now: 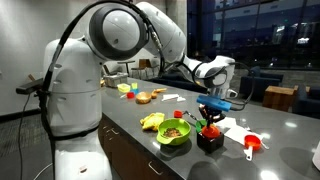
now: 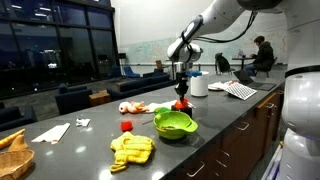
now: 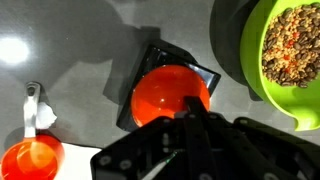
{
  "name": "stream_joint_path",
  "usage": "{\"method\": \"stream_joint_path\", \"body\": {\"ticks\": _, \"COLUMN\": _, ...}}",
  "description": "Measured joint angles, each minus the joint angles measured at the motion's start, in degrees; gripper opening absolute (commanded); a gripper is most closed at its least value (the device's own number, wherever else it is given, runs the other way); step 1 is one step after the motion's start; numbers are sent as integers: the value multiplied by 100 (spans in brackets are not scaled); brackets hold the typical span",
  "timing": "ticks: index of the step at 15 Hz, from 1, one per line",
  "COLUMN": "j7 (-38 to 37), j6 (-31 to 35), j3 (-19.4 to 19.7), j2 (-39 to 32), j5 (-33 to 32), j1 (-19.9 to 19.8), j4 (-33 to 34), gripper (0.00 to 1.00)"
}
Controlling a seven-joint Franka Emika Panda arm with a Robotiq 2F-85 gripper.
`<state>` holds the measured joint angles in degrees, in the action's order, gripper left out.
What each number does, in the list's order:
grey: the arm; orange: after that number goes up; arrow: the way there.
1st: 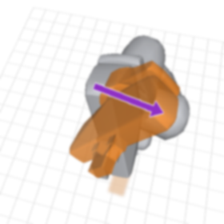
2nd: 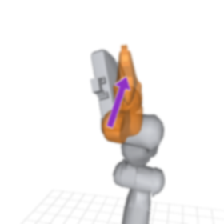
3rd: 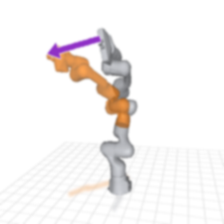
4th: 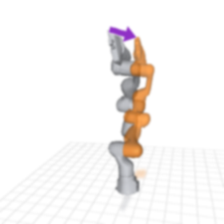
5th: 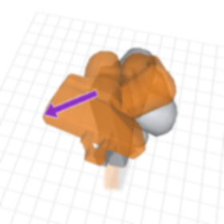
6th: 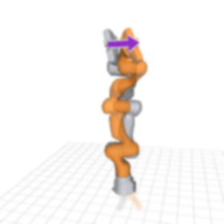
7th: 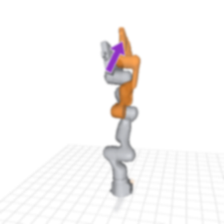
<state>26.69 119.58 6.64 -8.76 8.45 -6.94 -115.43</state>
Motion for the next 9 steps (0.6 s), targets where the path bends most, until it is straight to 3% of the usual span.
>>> {"method": "stream_joint_path", "body": {"ticks": 9, "j7": -2, "j6": 11, "j3": -151, "j2": -14, "j5": -279, "j1": 12, "j4": 146, "gripper": 0}}
